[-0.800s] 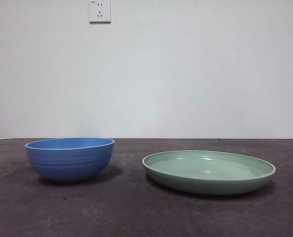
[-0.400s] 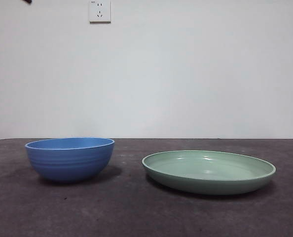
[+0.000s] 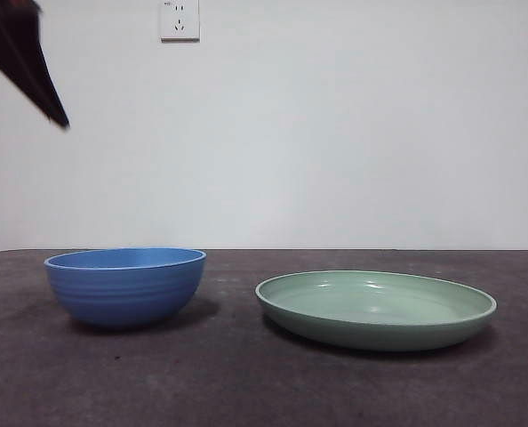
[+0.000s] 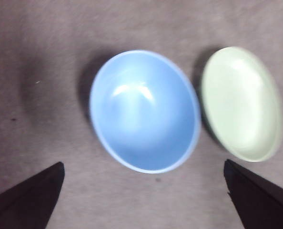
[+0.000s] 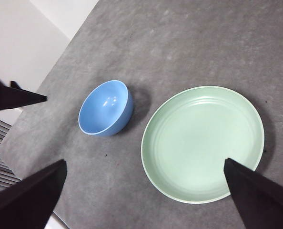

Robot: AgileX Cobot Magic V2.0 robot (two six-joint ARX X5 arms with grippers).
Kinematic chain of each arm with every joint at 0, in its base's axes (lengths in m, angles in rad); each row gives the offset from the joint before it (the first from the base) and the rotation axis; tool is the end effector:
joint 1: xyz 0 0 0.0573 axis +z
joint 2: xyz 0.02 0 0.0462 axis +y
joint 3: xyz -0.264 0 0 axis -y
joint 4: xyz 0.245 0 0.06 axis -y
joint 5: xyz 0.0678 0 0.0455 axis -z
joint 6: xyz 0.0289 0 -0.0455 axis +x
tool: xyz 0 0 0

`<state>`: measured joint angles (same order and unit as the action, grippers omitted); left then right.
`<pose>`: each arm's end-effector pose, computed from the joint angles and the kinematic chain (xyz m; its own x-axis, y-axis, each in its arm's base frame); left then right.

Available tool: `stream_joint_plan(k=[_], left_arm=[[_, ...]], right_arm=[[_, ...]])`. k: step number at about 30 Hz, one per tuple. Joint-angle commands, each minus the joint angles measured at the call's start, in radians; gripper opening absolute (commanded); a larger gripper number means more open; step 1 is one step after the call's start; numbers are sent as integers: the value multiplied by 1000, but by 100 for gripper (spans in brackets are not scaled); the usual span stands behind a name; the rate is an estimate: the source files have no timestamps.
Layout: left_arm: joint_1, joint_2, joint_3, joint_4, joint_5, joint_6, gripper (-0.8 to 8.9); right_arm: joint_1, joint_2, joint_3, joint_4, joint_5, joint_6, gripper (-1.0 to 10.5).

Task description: Pick up the blue bowl, put it on the green plate, put it on desk

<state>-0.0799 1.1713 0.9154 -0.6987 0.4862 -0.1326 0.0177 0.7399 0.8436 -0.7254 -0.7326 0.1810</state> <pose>0.2217 -0.0313 0.2666 0.4720 -0.5066 -0.7215 0.2292 0.8608 -0.4544 0.1347 0.0217 0.3145 0.5924 0.6794 -0.4330 -0.4428 0.7236 0.5295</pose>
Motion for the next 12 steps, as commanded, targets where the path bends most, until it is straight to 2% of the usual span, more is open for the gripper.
stream_joint_plan(k=[1,12], left_arm=[[-21,71,23,29,-54,19,593],[-80,405,107,68,-113,20,584]], right_arm=[[0,3,17,6,-4,2,558],[0,3,17,6,-4,2,558]])
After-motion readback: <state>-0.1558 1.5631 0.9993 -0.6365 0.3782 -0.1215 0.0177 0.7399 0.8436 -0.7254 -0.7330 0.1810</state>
